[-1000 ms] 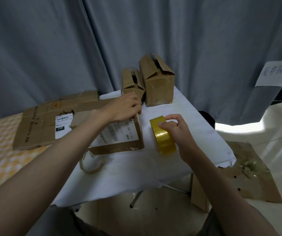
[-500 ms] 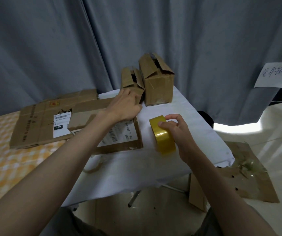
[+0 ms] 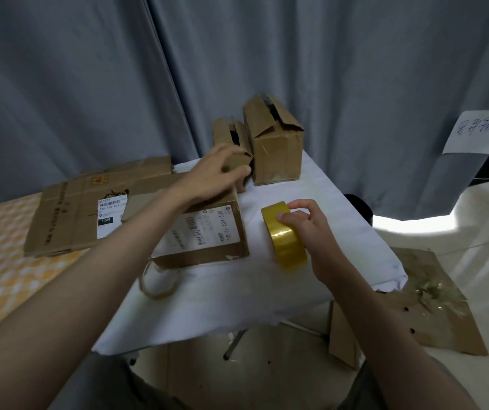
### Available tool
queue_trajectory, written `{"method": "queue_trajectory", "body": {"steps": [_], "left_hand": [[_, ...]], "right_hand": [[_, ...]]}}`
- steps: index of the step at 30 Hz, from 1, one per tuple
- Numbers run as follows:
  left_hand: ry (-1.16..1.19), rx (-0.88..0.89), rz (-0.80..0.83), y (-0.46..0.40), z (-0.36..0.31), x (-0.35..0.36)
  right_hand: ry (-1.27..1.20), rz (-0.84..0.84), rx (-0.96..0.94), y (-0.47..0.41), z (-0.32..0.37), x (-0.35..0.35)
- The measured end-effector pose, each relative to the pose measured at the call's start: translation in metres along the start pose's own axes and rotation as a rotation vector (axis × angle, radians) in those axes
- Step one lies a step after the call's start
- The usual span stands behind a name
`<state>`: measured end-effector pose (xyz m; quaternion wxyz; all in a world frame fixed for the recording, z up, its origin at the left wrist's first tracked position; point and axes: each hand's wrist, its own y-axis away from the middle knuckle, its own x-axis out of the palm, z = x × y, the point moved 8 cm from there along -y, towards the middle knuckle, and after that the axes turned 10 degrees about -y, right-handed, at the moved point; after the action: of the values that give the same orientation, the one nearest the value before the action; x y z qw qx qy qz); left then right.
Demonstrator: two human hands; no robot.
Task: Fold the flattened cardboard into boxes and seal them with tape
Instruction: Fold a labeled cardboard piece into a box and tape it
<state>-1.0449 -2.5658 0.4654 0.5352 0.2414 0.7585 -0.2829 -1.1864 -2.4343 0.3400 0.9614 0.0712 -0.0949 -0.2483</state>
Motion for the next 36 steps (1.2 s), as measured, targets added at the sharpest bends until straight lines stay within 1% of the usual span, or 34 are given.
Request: {"method": "queue_trajectory", "body": {"steps": [1, 3, 4, 5, 7, 10, 13, 18, 20, 22, 24, 27, 29, 31, 34, 36], "left_hand": [[0.006, 0.023, 0.085, 0.006, 0.002, -0.004], [-0.141, 0.039, 0.324, 0.021, 0.015, -0.005], [-0.233, 0.038, 0.411, 0.027, 0.025, -0.005], [-0.284, 0.032, 0.459, 0.03, 0.034, -0.004], [-0.296, 0.039, 0.456, 0.026, 0.04, -0.005], [-0.31, 0.051, 0.363, 0.008, 0.026, -0.011], [-0.314, -0.054, 0.31, -0.014, 0.022, -0.015], [-0.475, -0.22, 0.332, -0.027, 0.016, 0.004], [-0.421, -0.23, 0.328, -0.02, 0.014, 0.007], [-0.27, -0.193, 0.323, -0.008, 0.016, -0.002], [-0.213, -0.114, 0.397, 0.012, 0.022, -0.012], [-0.248, -0.03, 0.562, 0.05, 0.034, -0.012], [-0.219, -0.011, 0.594, 0.063, 0.036, -0.011], [-0.243, -0.001, 0.645, 0.065, 0.036, -0.008], [-0.283, -0.041, 0.749, 0.065, 0.032, -0.006], [-0.3, -0.06, 0.732, 0.066, 0.028, -0.008]], "right_hand": [[-0.002, 0.001, 0.002, 0.0, 0.0, 0.0], [-0.002, 0.0, 0.012, 0.0, 0.0, 0.001], [0.002, -0.001, 0.012, -0.001, 0.0, 0.001], [0.006, 0.0, 0.012, -0.001, 0.001, 0.002], [0.011, -0.003, 0.015, -0.001, 0.002, 0.004], [-0.009, -0.011, 0.016, 0.001, 0.004, 0.004], [-0.063, -0.023, 0.009, 0.001, 0.008, -0.002], [-0.103, -0.09, -0.009, -0.001, 0.012, -0.016], [-0.094, -0.101, -0.007, -0.001, 0.011, -0.018], [-0.084, -0.098, 0.0, -0.001, 0.011, -0.018], [-0.069, -0.092, 0.005, 0.0, 0.011, -0.017], [-0.051, -0.087, 0.004, 0.0, 0.012, -0.013], [-0.046, -0.074, 0.003, 0.002, 0.012, -0.008], [-0.049, -0.057, -0.009, 0.005, 0.014, -0.004], [-0.061, -0.027, -0.024, 0.01, 0.014, -0.002], [-0.063, -0.007, -0.043, 0.013, 0.016, -0.003]]}}
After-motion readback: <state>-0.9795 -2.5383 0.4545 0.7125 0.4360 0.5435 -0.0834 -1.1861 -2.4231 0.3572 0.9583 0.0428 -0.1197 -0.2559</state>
